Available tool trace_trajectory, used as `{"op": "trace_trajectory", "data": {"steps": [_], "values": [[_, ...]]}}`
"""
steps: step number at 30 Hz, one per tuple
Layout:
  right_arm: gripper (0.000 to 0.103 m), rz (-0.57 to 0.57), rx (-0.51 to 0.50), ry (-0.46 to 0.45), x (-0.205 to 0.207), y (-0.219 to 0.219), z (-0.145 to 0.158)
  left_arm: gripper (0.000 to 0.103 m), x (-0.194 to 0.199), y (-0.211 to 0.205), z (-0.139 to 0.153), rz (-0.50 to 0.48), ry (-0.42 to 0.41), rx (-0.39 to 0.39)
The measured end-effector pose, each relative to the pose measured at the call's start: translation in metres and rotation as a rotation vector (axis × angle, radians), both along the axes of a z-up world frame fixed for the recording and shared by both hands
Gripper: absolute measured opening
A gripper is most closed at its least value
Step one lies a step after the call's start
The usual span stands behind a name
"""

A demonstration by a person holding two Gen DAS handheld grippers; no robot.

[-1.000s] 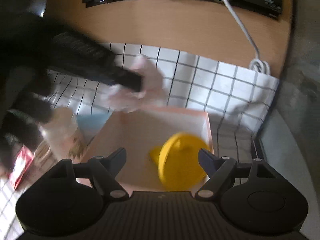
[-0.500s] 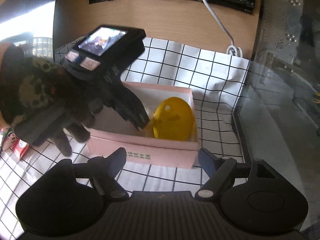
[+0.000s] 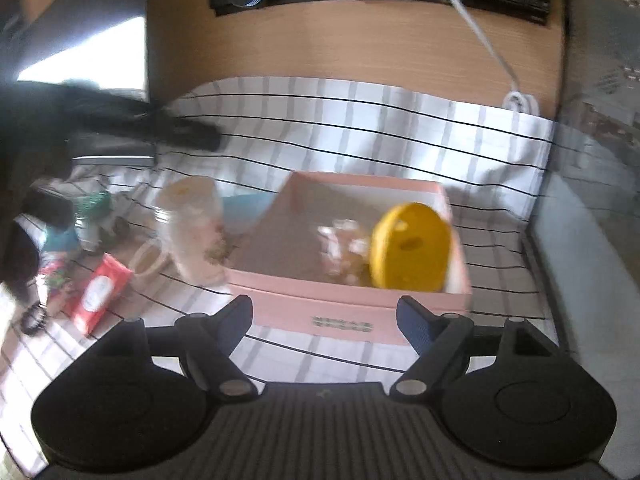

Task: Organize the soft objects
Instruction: 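Grasp the black beaded bracelet with the left tool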

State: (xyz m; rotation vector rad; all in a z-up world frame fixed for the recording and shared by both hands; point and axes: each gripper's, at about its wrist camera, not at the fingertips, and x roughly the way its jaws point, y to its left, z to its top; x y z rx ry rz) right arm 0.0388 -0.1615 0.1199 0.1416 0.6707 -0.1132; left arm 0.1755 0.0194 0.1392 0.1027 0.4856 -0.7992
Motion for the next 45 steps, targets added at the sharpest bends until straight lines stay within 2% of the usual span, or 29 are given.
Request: {"op": "trace_trajectory", "data": {"steps": [2, 5, 8, 9, 11, 12, 17, 20, 22, 26, 31, 35, 40, 42, 43, 45], "values": [[0.08, 0.038, 0.021, 0.0, 0.007, 0.009, -0.001, 0.032, -0.003, 0.041, -0.004, 0.121, 0.044, 0.007], [0.08, 0.103, 0.04, 0.013, 0.016, 0.03, -0.006, 0.031, -0.013, 0.124, -0.018, 0.345, 0.108, -0.011], [0.08, 0.175, 0.056, 0.045, 0.027, 0.055, -0.014, 0.03, -0.029, 0.206, -0.031, 0.6, 0.185, -0.087], [0.08, 0.195, 0.062, 0.056, 0.03, 0.062, -0.017, 0.03, -0.034, 0.233, -0.039, 0.679, 0.239, -0.123], [0.08, 0.245, 0.068, 0.085, 0.037, 0.08, -0.023, 0.03, -0.041, 0.267, -0.054, 0.762, 0.33, -0.168], [0.08, 0.267, 0.065, 0.097, 0.04, 0.088, -0.026, 0.03, -0.046, 0.275, -0.061, 0.776, 0.358, -0.163], [0.08, 0.361, 0.044, 0.118, 0.052, 0.129, -0.029, 0.03, -0.051, 0.255, -0.08, 0.671, 0.38, -0.056], [0.08, 0.393, 0.023, 0.113, 0.051, 0.146, -0.026, 0.03, -0.046, 0.242, -0.089, 0.656, 0.333, 0.018], [0.08, 0.408, 0.013, 0.113, 0.047, 0.153, -0.024, 0.03, -0.037, 0.241, -0.095, 0.638, 0.318, 0.074], [0.08, 0.412, 0.001, 0.143, 0.043, 0.156, -0.028, 0.03, -0.021, 0.245, -0.113, 0.582, 0.352, 0.147], [0.08, 0.37, 0.014, 0.184, 0.043, 0.151, -0.036, 0.03, -0.012, 0.238, -0.123, 0.477, 0.362, 0.17], [0.08, 0.338, 0.008, 0.183, 0.046, 0.152, -0.04, 0.031, -0.007, 0.232, -0.123, 0.44, 0.354, 0.186], [0.08, 0.301, 0.02, 0.191, 0.058, 0.161, -0.045, 0.032, -0.007, 0.245, -0.124, 0.434, 0.4, 0.112], [0.08, 0.28, 0.036, 0.202, 0.066, 0.167, -0.046, 0.031, -0.008, 0.246, -0.124, 0.411, 0.386, 0.124], [0.08, 0.269, 0.046, 0.204, 0.071, 0.17, -0.046, 0.029, -0.008, 0.247, -0.124, 0.408, 0.381, 0.131], [0.08, 0.248, 0.066, 0.2, 0.081, 0.178, -0.045, 0.013, -0.006, 0.249, -0.124, 0.428, 0.377, 0.142]]}}
